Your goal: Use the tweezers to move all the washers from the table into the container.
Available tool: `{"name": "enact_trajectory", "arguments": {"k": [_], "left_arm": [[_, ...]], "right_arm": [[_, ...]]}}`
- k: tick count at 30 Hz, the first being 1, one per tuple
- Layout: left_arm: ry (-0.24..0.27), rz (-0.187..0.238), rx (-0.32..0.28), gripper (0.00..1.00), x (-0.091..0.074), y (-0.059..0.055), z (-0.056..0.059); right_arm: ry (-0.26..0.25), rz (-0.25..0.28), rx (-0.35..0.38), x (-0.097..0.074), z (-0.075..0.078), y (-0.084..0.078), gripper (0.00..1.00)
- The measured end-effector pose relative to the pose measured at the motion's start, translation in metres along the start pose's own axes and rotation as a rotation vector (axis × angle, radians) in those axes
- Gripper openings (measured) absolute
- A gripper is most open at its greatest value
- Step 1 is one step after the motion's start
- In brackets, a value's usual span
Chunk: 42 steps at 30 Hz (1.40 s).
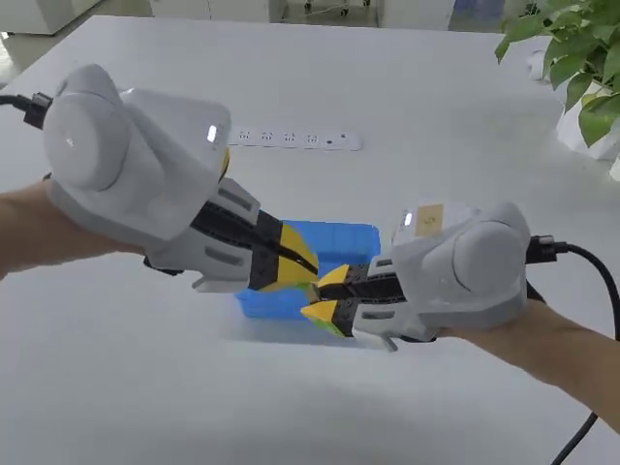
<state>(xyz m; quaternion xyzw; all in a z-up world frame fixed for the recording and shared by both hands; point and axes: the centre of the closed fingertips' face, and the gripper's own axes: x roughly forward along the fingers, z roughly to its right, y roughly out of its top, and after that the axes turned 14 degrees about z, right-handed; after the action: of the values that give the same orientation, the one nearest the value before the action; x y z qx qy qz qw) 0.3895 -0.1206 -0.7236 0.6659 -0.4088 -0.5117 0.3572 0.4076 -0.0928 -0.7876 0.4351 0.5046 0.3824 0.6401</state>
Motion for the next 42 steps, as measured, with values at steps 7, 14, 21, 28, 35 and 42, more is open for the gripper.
{"name": "enact_trajectory", "arguments": {"k": [7, 14, 21, 28, 35, 42], "left_arm": [[0.013, -0.007, 0.025, 0.05, -0.003, 0.002, -0.018], [0.017, -0.027, 0.038, 0.05, 0.001, -0.005, -0.034], [0.026, -0.037, 0.014, 0.05, 0.009, -0.021, -0.046], [0.023, -0.048, 0.002, 0.05, 0.016, -0.034, -0.054], [0.008, -0.064, -0.012, 0.05, 0.022, -0.047, -0.059], [-0.012, -0.074, -0.031, 0.05, 0.029, -0.057, -0.061]], "right_arm": [[-0.003, 0.017, -0.015, 0.006, 0.016, 0.007, 0.12], [-0.011, 0.024, -0.014, 0.014, 0.032, 0.004, 0.12], [-0.020, 0.010, 0.003, 0.021, 0.045, -0.010, 0.12], [-0.026, 0.000, 0.033, 0.029, 0.054, -0.023, 0.12], [-0.036, -0.010, 0.068, 0.035, 0.059, -0.036, 0.12], [-0.036, -0.026, 0.093, 0.038, 0.061, -0.048, 0.12]]}}
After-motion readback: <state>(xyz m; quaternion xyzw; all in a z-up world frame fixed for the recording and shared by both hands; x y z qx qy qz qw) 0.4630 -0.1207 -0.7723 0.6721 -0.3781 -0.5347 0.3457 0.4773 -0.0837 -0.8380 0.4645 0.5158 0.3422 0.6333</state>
